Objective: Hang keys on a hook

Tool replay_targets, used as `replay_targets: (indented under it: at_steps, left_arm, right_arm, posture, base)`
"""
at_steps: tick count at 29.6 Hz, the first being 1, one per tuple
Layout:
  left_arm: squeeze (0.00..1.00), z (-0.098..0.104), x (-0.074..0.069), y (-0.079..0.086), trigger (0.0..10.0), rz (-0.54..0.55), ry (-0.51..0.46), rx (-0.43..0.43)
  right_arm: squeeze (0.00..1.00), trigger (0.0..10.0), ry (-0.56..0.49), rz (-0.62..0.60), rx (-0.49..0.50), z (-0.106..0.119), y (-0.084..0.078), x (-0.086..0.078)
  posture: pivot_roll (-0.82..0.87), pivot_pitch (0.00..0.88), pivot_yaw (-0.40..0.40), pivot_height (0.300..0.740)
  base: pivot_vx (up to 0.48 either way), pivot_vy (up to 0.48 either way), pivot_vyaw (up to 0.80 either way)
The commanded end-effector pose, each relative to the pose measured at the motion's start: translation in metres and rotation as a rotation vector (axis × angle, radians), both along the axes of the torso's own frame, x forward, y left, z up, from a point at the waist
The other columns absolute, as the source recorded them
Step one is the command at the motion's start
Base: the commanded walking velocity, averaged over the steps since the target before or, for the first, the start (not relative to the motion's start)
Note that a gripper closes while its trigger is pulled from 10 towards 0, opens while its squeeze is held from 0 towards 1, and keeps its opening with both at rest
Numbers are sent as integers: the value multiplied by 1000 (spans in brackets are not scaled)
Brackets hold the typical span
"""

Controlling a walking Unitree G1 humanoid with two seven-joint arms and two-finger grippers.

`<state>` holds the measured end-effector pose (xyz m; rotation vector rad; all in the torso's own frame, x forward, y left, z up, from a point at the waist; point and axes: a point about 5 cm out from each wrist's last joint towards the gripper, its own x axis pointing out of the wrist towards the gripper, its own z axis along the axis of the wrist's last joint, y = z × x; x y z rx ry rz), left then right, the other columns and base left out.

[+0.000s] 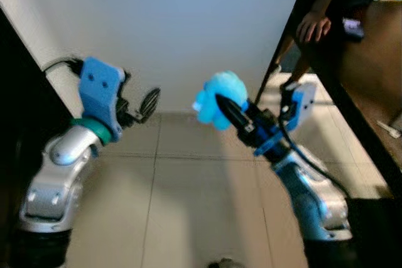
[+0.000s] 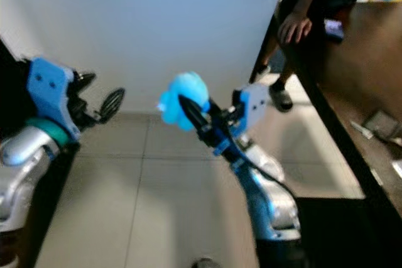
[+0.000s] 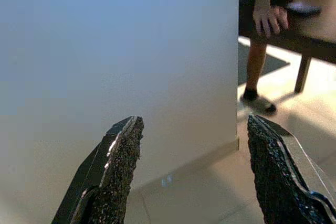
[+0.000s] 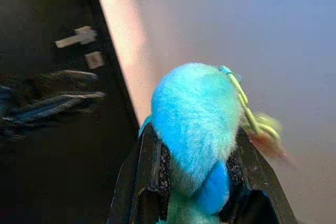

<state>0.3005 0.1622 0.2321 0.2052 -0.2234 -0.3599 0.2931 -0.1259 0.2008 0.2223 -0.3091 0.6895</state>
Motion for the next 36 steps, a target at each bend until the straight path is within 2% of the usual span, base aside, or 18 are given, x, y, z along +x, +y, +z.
replay_targets:
  at_steps: [1, 15, 22, 27, 36]
  left_arm:
    - [0, -2, -1, 5, 10000, 12, 0, -1]
    - [0, 15, -1, -1, 10000, -23, -57, -8]
    - [0, 20, -1, -4, 10000, -44, -80, -2]
    - [0, 21, -1, -5, 10000, -47, -82, -1]
    - [0, 22, -2, -5, 10000, -50, -83, 0]
  right_arm:
    - [0, 10000, 0, 27, 10, -1, 8, -1]
    - [0, 10000, -10, 10, 26, 1, 6, 2]
    - [0, 10000, 0, -126, 77, 6, -14, 13]
    - [0, 10000, 4, -146, 79, 6, -17, 15]
    - [0, 10000, 5, -172, 72, 6, -18, 18]
  posture:
    - [42, 9, 66, 740]
    - [40, 6, 66, 740]
    - [37, 6, 68, 740]
    - [38, 9, 70, 740]
    - [41, 14, 69, 740]
  base:
    - [465, 0, 0]
    - [465, 0, 0]
    - [464, 0, 0]
    - [465, 0, 0]
    - [465, 0, -644]
